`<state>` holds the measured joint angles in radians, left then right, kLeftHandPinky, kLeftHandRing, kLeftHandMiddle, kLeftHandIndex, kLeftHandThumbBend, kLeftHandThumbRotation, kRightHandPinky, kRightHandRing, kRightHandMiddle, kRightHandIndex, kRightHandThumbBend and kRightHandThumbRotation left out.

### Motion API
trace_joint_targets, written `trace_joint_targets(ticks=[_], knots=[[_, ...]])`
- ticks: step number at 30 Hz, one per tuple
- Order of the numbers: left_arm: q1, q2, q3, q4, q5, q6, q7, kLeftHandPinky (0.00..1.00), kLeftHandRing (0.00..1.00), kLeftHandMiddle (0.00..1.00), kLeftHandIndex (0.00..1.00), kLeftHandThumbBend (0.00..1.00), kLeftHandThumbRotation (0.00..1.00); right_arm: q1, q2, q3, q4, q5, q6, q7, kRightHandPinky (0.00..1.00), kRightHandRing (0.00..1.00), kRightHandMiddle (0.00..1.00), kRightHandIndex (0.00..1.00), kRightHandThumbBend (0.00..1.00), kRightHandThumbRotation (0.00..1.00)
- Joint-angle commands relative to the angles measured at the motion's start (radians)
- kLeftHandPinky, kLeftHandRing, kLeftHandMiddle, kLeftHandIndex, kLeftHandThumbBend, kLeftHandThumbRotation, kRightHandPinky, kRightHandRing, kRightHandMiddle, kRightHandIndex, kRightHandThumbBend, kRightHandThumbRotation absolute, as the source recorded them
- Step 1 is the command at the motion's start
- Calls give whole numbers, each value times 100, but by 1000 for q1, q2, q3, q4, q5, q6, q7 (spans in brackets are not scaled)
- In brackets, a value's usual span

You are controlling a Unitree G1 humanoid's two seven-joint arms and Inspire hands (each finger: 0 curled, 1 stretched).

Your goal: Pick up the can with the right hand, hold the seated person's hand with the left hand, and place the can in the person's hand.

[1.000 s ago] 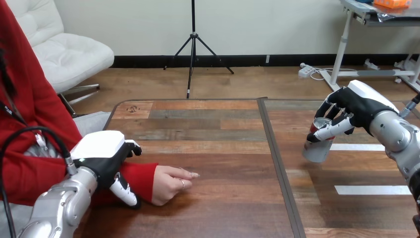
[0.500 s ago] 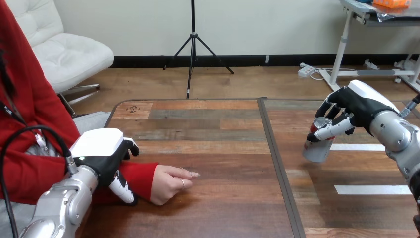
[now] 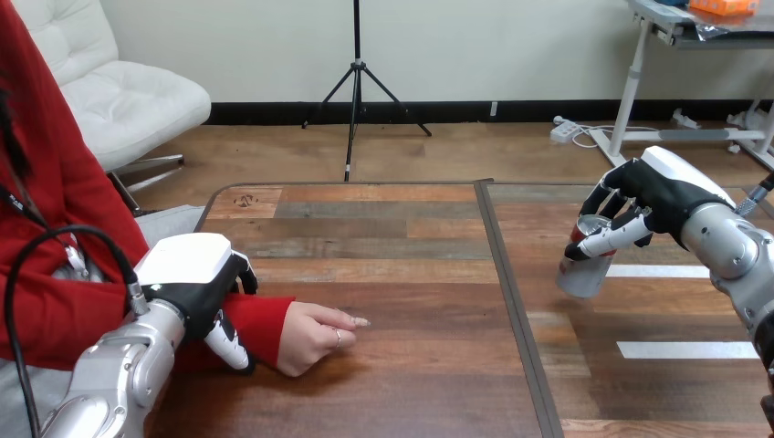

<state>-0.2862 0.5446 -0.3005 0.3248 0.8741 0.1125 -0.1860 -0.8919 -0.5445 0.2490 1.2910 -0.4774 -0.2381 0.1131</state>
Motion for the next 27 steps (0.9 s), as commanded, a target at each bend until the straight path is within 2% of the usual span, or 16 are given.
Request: trace_joint_targets(ticks=[1,7,14,19,27], knots=[[-59,4,-39,54,19,2,-2,51,60,64,65,88,0,-158,-44,-33,-74,26,-32,-18,35,39,46,50,64,0],[-72,10,-56,66,23,-8,-18,47,55,58,61,86,0,-160,-44,-32,-75,28,-25,-17,34,39,45,50,64,0],[-89,4,-75,84,27,1,-31,39,45,49,54,86,0,-161,-44,-31,-75,29,-25,-19,34,38,45,50,64,0],[-107,-5,-87,110,15,-2,-43,40,46,50,53,85,0,-161,-44,-32,-73,30,-29,-21,33,38,44,50,64,0],[-126,-24,-96,142,2,-2,-55,36,42,47,49,83,0,-163,-41,-31,-73,29,-20,-19,33,37,44,50,64,0]])
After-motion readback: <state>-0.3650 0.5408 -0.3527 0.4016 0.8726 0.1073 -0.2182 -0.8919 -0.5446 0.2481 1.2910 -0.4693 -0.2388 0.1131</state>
